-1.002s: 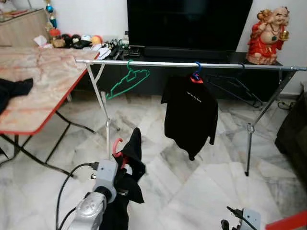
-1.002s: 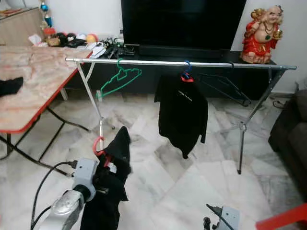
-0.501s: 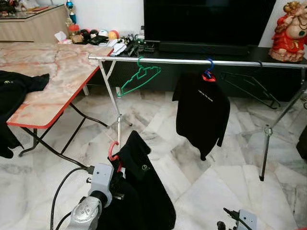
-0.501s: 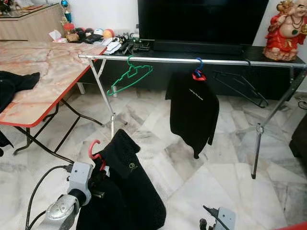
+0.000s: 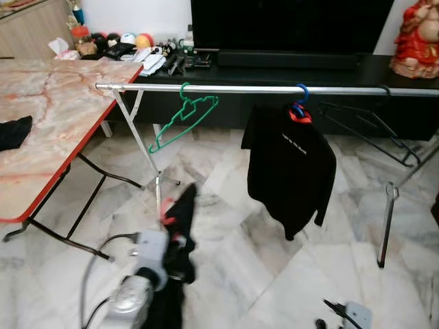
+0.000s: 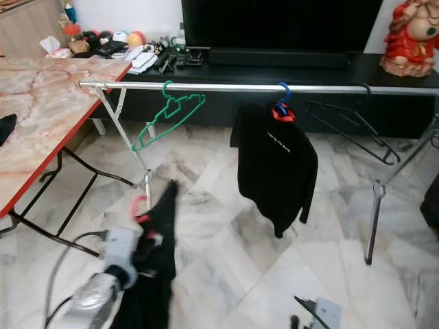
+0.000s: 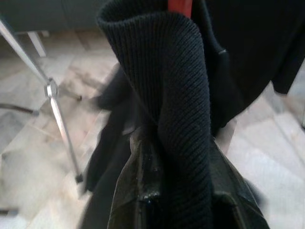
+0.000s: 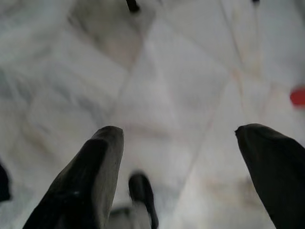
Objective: Hang hanger
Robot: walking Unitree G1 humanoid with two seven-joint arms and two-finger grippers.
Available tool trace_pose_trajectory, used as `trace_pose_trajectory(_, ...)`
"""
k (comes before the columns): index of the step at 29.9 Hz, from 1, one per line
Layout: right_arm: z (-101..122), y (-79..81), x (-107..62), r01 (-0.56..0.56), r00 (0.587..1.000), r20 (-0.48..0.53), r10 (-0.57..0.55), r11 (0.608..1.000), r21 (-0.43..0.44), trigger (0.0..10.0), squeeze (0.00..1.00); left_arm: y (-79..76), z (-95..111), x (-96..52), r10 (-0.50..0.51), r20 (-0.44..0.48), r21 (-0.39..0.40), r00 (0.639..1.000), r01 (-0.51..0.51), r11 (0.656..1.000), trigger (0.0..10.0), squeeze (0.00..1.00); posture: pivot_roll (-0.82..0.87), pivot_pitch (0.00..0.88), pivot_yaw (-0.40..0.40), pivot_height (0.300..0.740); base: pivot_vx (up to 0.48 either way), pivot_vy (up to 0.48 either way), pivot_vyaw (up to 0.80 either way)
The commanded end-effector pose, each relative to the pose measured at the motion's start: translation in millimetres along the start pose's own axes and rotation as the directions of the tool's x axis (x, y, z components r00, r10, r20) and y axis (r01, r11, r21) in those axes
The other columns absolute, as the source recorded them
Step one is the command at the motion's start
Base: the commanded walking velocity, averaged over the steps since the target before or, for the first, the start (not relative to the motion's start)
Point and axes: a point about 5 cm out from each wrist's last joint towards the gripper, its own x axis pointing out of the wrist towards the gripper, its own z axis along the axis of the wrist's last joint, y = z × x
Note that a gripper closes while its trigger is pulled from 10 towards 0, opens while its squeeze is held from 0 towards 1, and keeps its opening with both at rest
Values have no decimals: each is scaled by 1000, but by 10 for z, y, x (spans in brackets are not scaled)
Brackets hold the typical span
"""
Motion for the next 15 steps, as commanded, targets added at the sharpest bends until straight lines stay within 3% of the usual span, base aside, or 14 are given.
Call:
trace_pose_trajectory(1,-71,75,-6,-25,1000,-19,25,1000,7,10000,0,110,27,-44,38,17,0,999,-38,999,10000,0,21,117,0,740,401,0,0)
trace_pose_trajectory(13,-51,54,-4,-38,999,-19,37,999,-19,10000,0,111,87,33,7,25,25,1000,-7,1000,10000,0,14,133,-16,740,390,0,0)
trace_pose_trajectory(15,-46,49,-4,-41,999,-18,41,999,-23,10000,0,110,80,51,17,23,44,1000,-18,999,10000,0,19,136,-22,740,0,0,0)
